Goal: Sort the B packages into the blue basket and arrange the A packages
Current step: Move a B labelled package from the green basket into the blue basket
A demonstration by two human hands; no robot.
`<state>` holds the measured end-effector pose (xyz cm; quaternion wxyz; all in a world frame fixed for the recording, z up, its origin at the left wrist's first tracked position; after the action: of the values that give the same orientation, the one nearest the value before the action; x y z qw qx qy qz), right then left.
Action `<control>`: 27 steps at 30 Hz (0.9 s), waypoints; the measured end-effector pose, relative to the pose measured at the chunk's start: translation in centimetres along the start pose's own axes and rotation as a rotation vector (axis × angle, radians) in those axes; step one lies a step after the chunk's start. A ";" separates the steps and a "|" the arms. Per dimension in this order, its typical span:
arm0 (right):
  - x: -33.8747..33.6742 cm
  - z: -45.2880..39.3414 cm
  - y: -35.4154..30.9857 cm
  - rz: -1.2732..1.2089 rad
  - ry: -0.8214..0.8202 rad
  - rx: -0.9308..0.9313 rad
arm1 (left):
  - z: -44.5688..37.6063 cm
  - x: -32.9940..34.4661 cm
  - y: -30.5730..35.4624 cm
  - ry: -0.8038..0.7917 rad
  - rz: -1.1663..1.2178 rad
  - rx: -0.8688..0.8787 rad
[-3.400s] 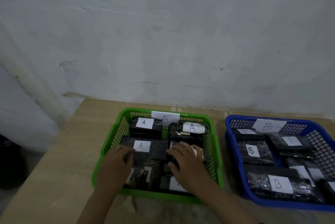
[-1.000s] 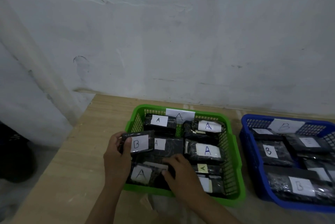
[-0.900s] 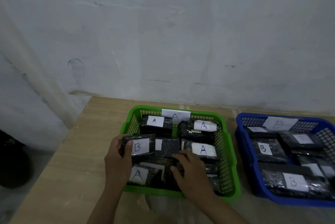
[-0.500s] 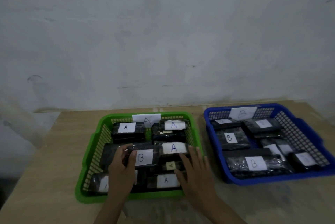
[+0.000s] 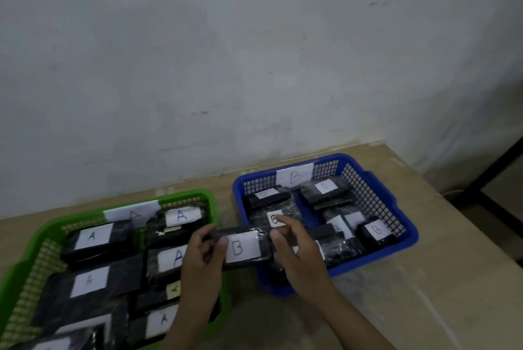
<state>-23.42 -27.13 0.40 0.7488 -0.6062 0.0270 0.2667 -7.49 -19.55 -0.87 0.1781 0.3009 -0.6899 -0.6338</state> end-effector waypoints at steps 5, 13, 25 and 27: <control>-4.0 -1.5 1.7 -0.014 0.062 0.004 | 0.0 5.6 0.4 -0.219 0.023 0.019; -7.8 -4.6 4.9 0.004 0.004 0.138 | -0.1 10.4 0.0 -0.364 -0.117 -0.009; -11.8 -11.0 5.8 -0.063 0.106 0.120 | -3.9 14.4 0.0 -0.401 -0.166 0.048; -11.7 -11.6 5.9 -0.069 0.102 0.124 | -4.4 16.2 -0.1 -0.412 -0.126 0.013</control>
<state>-32.69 -41.43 -3.68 0.7912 -0.5721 0.0607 0.2073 -16.97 -33.33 -2.56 -0.0084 0.2087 -0.6956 -0.6874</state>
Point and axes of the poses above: each hand's wrist, its own z-axis away from the middle knuckle, its own x-axis out of the palm, y = z × x, the point moved 6 cm from there along -z, towards the middle knuckle, and after that the axes turned 15 degrees about x, right-handed, at the moved point
